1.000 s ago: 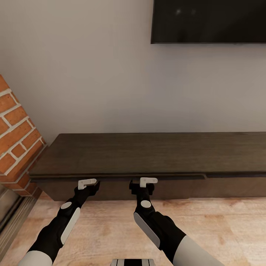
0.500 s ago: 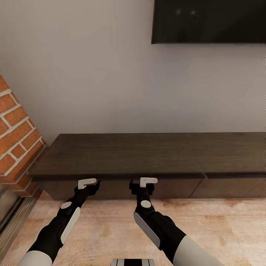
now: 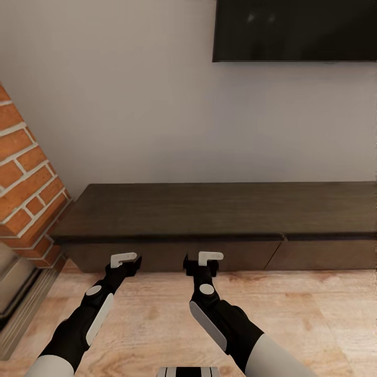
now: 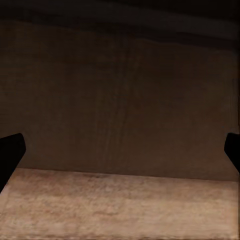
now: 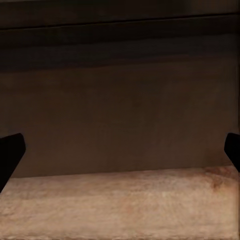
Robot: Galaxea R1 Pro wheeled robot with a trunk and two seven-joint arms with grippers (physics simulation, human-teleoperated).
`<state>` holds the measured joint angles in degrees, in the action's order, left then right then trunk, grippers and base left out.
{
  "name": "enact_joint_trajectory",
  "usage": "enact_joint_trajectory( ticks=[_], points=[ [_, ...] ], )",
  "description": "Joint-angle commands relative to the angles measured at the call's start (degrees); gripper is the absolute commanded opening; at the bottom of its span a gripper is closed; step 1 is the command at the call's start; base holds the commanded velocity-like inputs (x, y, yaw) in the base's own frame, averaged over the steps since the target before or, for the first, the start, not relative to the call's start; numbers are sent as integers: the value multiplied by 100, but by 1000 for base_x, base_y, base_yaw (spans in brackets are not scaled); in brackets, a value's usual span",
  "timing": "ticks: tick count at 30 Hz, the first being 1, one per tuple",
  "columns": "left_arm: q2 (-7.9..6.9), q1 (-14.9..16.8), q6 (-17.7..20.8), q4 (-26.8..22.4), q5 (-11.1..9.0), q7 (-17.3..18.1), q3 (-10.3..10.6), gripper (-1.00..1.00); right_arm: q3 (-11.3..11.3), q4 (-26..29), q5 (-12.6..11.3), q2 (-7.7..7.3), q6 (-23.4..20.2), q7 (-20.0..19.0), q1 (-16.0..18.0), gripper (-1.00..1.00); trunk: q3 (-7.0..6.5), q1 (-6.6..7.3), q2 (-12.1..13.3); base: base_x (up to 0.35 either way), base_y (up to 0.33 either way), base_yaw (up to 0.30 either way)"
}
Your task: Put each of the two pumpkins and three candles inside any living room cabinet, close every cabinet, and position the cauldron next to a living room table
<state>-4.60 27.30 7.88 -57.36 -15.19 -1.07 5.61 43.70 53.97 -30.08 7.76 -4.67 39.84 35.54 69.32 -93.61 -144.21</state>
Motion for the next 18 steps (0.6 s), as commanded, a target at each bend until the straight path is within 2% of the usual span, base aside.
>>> enact_joint_trajectory(
  ticks=[1,5,8,10,12,13,16,18],
  points=[
    [-6,1,49,-11,-54,-10,12,100,16,7,-23,-3,-54,41,6,100,5,3,-2,-148,0,0],
    [2,2,217,-19,-50,-8,27,100,5,1,-80,-9,-156,47,6,100,5,3,-2,-139,0,0],
    [-3,3,559,-52,-42,-7,29,100,-32,10,-117,-10,-560,61,6,100,5,3,-2,-83,0,0],
    [-11,3,1084,-183,-39,-7,28,100,-117,64,-166,-7,-1221,78,6,100,5,3,-2,-32,0,0],
    [-16,4,1828,-488,-52,-5,18,100,-406,104,-350,-7,-1805,72,6,100,5,3,-2,-13,0,0],
    [-18,4,2023,-570,-61,-4,15,100,-508,120,-417,-8,-1922,71,6,100,5,3,-2,-8,0,0],
    [-30,4,3071,-990,-100,2,-28,100,-1051,252,-786,-18,-2492,65,6,100,5,3,-2,-4,0,0],
    [-44,4,3497,-1109,-108,6,-95,100,-1179,337,-889,-17,-2750,62,6,100,5,3,-2,-1,0,0]
  ],
)
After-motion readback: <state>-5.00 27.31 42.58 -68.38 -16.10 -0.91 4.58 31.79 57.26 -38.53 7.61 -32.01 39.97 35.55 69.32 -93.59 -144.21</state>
